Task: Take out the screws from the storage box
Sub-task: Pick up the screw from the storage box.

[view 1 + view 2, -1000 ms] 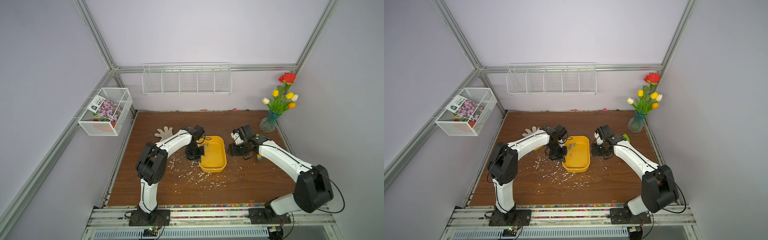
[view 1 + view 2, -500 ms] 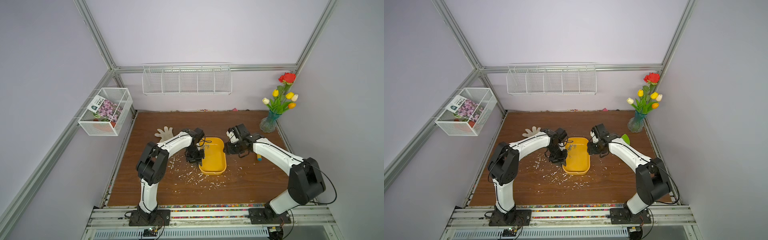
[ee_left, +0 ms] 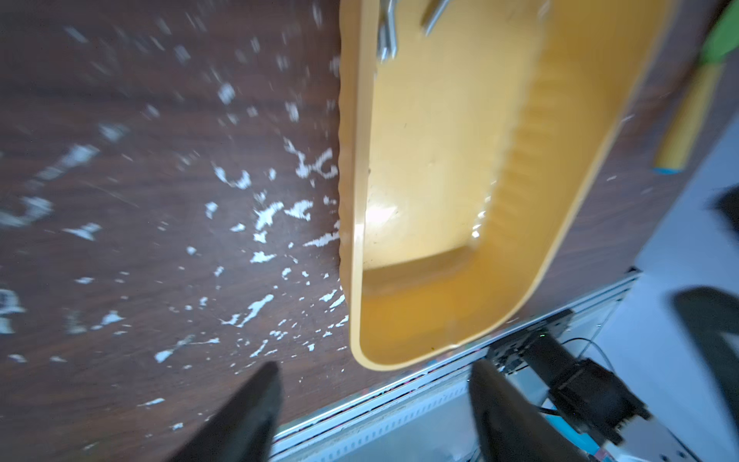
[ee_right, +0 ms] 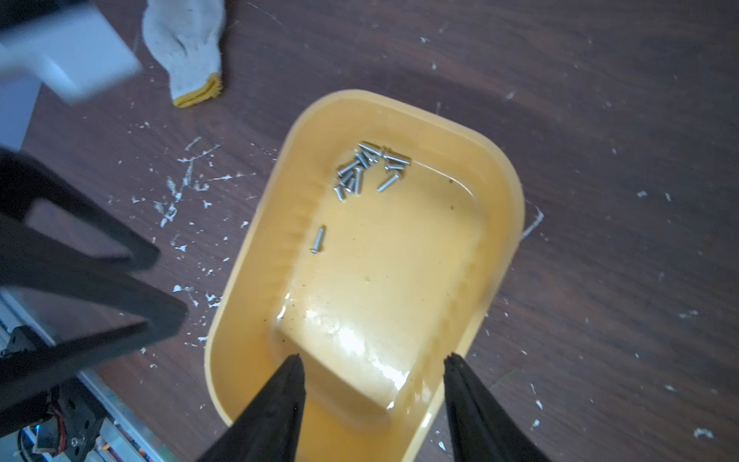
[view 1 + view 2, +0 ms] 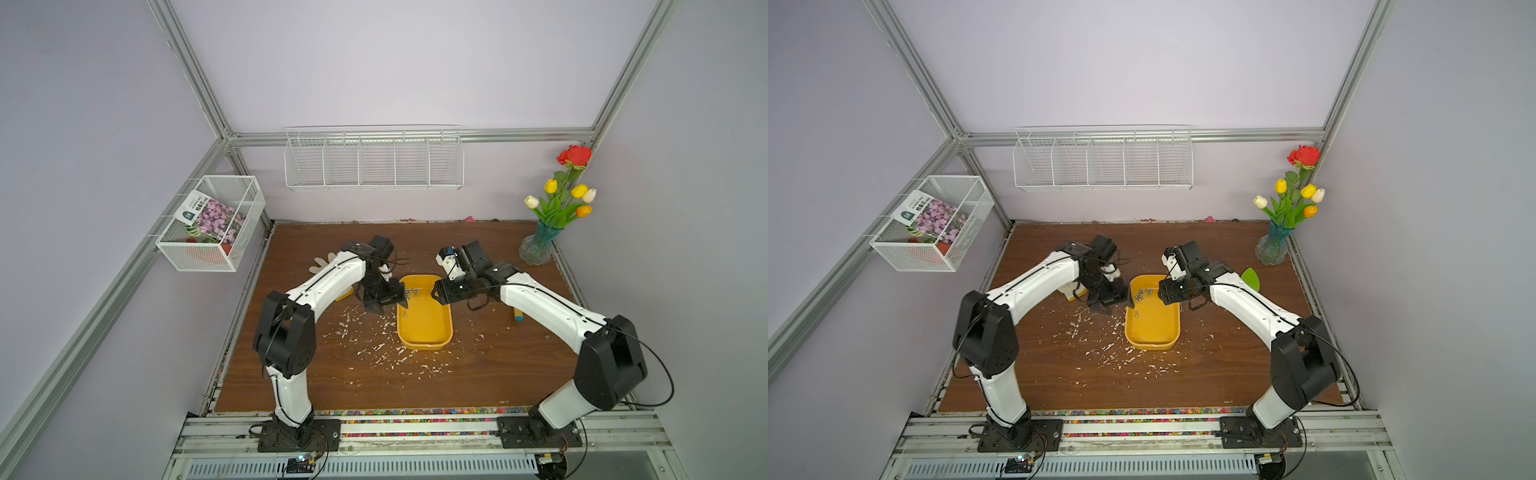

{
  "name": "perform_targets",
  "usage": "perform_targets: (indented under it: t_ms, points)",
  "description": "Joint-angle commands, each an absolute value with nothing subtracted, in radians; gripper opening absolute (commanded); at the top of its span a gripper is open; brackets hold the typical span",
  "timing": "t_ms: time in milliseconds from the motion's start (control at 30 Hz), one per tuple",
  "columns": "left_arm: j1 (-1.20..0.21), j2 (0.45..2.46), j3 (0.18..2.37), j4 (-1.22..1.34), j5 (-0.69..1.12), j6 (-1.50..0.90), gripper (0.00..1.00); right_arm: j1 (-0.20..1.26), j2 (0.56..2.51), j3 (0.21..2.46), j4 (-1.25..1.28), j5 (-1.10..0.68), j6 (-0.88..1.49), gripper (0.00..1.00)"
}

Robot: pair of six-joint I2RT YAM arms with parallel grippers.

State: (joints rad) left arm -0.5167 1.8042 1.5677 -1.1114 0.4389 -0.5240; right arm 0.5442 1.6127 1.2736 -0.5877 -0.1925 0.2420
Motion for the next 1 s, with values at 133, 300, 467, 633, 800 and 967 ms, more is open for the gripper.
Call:
perform_targets:
  t_ms: [133, 300, 467, 633, 800, 967]
  points:
    - [-0.317, 1.657, 1.410, -0.685, 0.564, -0.579, 1.00, 0.580, 1.782, 1.356, -0.618, -0.199, 0.242, 0.56]
    - [-0.316, 1.698, 1.338, -0.518, 0.605, -0.650, 1.00, 0.622, 1.882, 1.449, -0.678, -0.198, 0.226, 0.52]
    - [-0.317, 1.706, 1.267, -0.469, 0.603, -0.654, 1.00, 0.656, 1.949, 1.502, -0.706, -0.202, 0.249, 0.49]
    - [-0.317, 1.666, 1.146, -0.334, 0.624, -0.716, 1.00, 0.693, 1.984, 1.522, -0.710, -0.199, 0.279, 0.46]
    - [-0.316, 1.684, 1.116, -0.313, 0.652, -0.736, 1.00, 0.721, 2.043, 1.569, -0.762, -0.164, 0.300, 0.45]
    - [-0.316, 1.683, 1.114, -0.331, 0.635, -0.723, 1.00, 0.721, 2.062, 1.578, -0.772, -0.139, 0.311, 0.44]
